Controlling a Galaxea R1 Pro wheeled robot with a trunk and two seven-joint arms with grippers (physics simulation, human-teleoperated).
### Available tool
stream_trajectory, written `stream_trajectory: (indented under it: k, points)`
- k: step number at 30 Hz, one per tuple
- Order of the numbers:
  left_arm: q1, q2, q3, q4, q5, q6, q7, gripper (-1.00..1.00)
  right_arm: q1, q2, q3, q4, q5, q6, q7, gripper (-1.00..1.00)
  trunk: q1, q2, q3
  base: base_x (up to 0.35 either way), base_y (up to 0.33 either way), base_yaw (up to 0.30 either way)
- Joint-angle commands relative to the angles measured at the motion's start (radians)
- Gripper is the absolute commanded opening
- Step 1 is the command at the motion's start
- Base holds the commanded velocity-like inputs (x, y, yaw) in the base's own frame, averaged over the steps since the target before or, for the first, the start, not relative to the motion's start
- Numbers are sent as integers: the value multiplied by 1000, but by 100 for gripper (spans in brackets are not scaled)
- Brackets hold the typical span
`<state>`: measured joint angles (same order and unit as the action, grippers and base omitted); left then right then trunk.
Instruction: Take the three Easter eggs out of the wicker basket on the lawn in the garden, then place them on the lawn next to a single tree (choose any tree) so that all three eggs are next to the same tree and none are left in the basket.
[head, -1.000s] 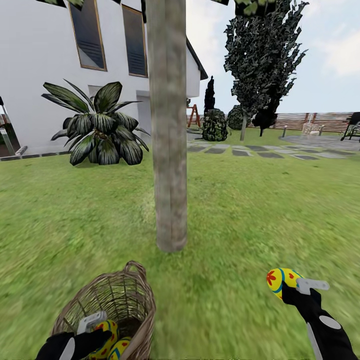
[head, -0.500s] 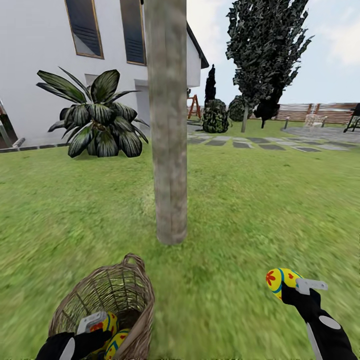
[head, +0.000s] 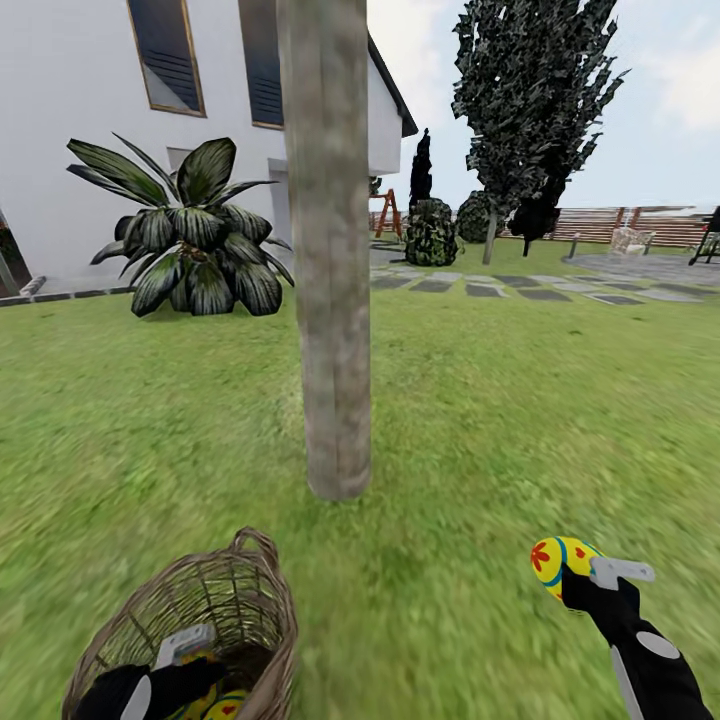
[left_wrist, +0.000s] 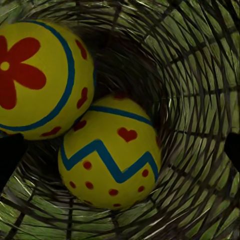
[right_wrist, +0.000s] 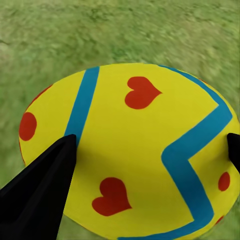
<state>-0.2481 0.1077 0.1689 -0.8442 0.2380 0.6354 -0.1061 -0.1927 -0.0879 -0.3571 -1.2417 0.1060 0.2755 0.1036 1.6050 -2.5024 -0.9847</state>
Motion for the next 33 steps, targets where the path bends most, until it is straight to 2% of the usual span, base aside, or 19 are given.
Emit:
stream_trajectory:
  k: [1,5,7,11,16,19,23,26,33]
  points:
    - [0,0,2,-1,0,5,-4,100,-1,0,-2,-1,11,5,8,-100,0,0,-1,331,-15,0]
    - [0,0,3,-2,0,6,-4,100,-1,13,-2,-1,12,5,7,-100,0,0,-1,270,-42,0]
    - [0,0,3,-2,-1,6,-4,100,-1,17,-2,-1,12,5,7,-100,0,0,-1,36,-10,0]
    - [0,1,4,-1,0,6,-4,100,-1,18,-2,3,12,6,7,-100,2,-1,-17,3,-1,0]
    - [0,1,4,-1,-1,6,-4,100,-1,20,0,4,12,6,7,-100,2,-1,-17,0,0,0]
    - [0,0,3,-1,-2,7,-3,100,-1,20,0,4,35,5,8,-100,2,-1,-17,0,0,0]
    - [0,0,3,-1,-4,7,-3,100,-1,20,0,4,50,5,8,-100,4,-2,-32,0,0,0]
    - [0,0,3,-1,-4,46,-2,100,-1,22,0,4,50,5,8,-100,5,-3,-44,0,0,0]
    - [0,0,3,-1,-5,50,-1,100,-1,22,0,4,50,5,8,-100,8,-5,-71,0,0,0]
